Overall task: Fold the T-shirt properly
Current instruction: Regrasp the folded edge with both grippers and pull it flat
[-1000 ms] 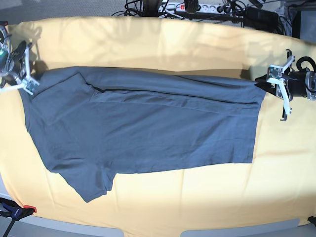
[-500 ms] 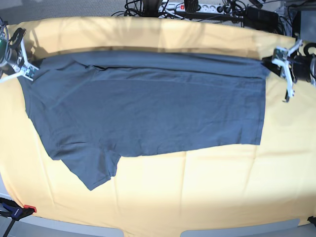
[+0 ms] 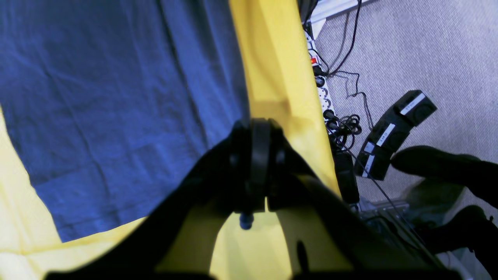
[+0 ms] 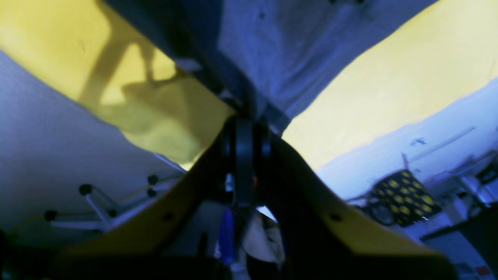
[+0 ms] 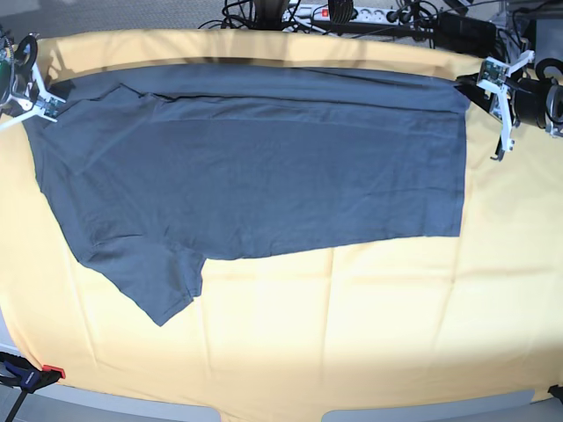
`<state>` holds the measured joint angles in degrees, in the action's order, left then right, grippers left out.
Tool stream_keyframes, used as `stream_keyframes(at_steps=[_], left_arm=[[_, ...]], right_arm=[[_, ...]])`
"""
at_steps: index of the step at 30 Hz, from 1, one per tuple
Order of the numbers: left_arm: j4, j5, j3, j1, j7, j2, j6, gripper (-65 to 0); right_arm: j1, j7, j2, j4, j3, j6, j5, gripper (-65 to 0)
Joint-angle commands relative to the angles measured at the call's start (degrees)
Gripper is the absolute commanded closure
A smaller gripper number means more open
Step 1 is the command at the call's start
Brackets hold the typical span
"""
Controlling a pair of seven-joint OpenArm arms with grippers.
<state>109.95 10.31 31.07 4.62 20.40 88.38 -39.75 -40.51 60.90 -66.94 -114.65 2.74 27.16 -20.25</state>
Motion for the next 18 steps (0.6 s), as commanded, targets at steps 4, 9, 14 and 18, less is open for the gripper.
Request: stream_keyframes(at_steps=[4, 9, 14, 18], left_arm=[[0.6, -1.7, -0.7, -0.5, 0.7, 0.6, -0.3, 0.0], [0.6, -2.4, -0.7, -0.5, 0.2, 0.6, -0.3, -34.4], [0.6, -6.4, -0.7, -0.5, 0.2, 0.6, -0.3, -42.9], [0.5, -7.9, -0.8, -2.0, 0.0, 0.6, -0.3, -42.8]], right_arm=[[0.4, 1.7, -2.8, -0.4, 0.8, -3.8, 0.9, 0.0], [0.5, 1.9, -2.8, -0.4, 0.8, -9.2, 0.6, -23.2], [0.5, 1.7, -2.8, -0.4, 0.8, -12.4, 3.7, -33.8], [0.5, 1.6, -2.8, -0.4, 0.8, -14.7, 8.2, -33.8]])
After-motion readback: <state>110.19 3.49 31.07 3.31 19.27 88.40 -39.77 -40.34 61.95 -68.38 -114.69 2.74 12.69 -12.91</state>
